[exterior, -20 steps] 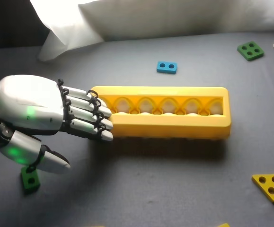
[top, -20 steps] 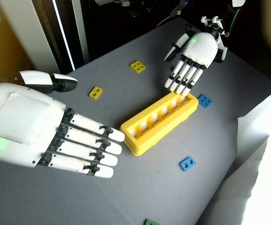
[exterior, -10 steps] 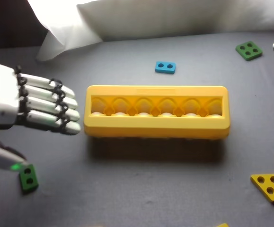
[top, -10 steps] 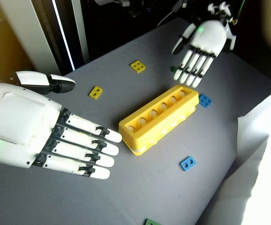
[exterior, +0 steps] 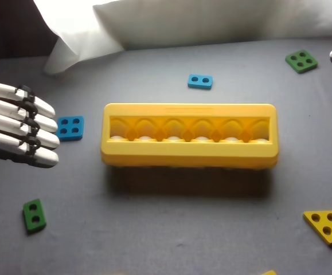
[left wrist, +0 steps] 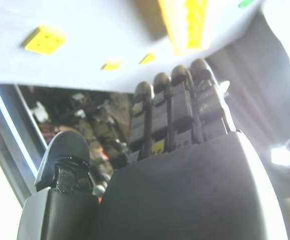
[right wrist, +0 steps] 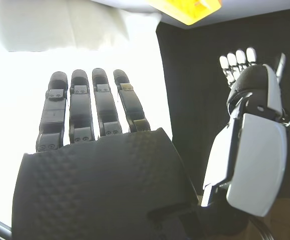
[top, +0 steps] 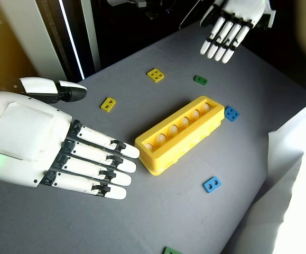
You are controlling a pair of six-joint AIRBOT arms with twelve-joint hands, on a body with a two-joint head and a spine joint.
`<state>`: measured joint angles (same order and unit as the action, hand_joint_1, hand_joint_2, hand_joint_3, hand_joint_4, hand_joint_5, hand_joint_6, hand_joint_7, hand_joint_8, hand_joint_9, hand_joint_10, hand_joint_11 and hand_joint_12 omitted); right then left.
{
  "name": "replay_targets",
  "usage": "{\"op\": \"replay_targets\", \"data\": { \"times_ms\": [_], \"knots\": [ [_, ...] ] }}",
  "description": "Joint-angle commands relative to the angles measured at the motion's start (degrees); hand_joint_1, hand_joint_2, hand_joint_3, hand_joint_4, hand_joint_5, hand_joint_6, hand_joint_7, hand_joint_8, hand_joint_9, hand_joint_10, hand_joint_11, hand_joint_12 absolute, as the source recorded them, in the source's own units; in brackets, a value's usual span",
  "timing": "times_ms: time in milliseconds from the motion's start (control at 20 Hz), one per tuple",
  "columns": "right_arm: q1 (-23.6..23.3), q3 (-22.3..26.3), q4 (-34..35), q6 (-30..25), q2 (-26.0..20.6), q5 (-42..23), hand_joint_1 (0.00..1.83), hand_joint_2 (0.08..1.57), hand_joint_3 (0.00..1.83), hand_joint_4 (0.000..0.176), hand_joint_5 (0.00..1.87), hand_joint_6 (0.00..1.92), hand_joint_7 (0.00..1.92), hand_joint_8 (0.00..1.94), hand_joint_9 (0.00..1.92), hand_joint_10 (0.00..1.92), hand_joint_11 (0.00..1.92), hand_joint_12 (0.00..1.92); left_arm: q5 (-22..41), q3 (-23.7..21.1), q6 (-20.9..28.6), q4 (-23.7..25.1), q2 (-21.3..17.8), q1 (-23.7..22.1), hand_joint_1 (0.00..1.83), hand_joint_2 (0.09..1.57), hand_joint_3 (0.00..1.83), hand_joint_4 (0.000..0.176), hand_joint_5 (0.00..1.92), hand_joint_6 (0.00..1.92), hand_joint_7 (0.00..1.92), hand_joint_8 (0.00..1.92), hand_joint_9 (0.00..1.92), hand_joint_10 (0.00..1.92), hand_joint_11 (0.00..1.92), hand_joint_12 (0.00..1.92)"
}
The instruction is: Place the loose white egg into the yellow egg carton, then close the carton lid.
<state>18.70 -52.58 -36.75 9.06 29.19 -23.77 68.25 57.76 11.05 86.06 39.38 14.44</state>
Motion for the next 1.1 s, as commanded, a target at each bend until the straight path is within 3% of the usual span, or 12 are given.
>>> {"op": "replay_targets", "data": {
  "times_ms": [0,300,350,450,500,550,650,1050],
  "knots": [
    [-0.95,-0.15,1.91,-0.44,-0.80,-4.50,0.18,0.85,0.00,0.000,0.00,0.00,0.00,0.00,0.00,0.00,0.00,0.00,1.91,0.49,0.12,-5.29,-1.10,-0.06,0.00,1.39,0.00,0.000,0.19,0.00,0.17,0.00,0.13,0.00,0.00,0.25],
    [-1.69,-0.04,1.91,-0.71,-0.61,-4.51,0.22,0.87,0.01,0.000,0.01,0.00,0.00,0.00,0.00,0.00,0.00,0.00,-0.03,-1.89,-1.10,-6.05,-1.27,0.13,0.00,1.39,0.00,0.000,0.22,0.00,0.21,0.00,0.17,0.00,0.00,0.31],
    [-1.68,0.00,1.91,-0.75,-0.61,-4.51,0.21,0.88,0.01,0.000,0.00,0.00,0.00,0.00,0.00,0.00,0.00,0.00,0.19,-2.16,-0.69,-6.07,-1.32,0.15,0.00,1.39,0.00,0.000,0.18,0.00,0.17,0.00,0.12,0.00,0.00,0.21],
    [-1.58,0.11,1.91,-0.76,-0.61,-4.52,0.20,0.88,0.01,0.000,0.00,0.00,0.00,0.00,0.00,0.00,0.00,0.00,-0.90,-3.48,-0.68,-6.16,-1.49,0.09,0.00,1.39,0.00,0.000,0.19,0.00,0.18,0.00,0.14,0.01,0.00,0.23],
    [-1.59,0.09,1.91,-0.76,-0.62,-4.52,0.21,0.88,0.01,0.000,0.00,0.00,0.00,0.00,0.00,0.00,0.00,0.00,-2.27,-3.61,0.02,-5.58,-1.51,-0.03,0.00,1.40,0.00,0.000,0.14,0.00,0.12,0.01,0.08,0.01,0.00,0.08],
    [-1.57,0.10,1.91,-0.79,-0.65,-4.52,0.21,0.88,0.01,0.000,0.01,0.00,0.00,0.00,0.00,0.00,0.00,0.00,-3.02,-3.46,2.15,-4.77,-1.48,-0.25,0.00,1.39,0.00,0.000,0.20,0.01,0.19,0.01,0.15,0.00,0.00,0.25],
    [-1.14,0.10,1.91,-1.40,-0.69,-4.29,0.23,0.89,0.01,0.000,0.00,0.00,0.00,0.00,0.00,0.00,0.00,0.00,-3.23,-3.81,0.92,-6.58,-1.33,0.62,0.00,1.39,0.00,0.000,0.22,0.00,0.22,0.01,0.18,0.01,0.00,0.33],
    [-1.01,0.09,1.86,-1.57,-0.66,-3.82,0.25,0.92,0.01,0.000,0.03,0.01,0.00,0.00,0.00,0.00,0.00,0.00,-4.77,-5.98,-0.16,-6.84,-1.53,1.86,0.00,1.39,0.00,0.000,0.20,0.00,0.20,0.00,0.17,0.00,0.00,0.29]
  ]
}}
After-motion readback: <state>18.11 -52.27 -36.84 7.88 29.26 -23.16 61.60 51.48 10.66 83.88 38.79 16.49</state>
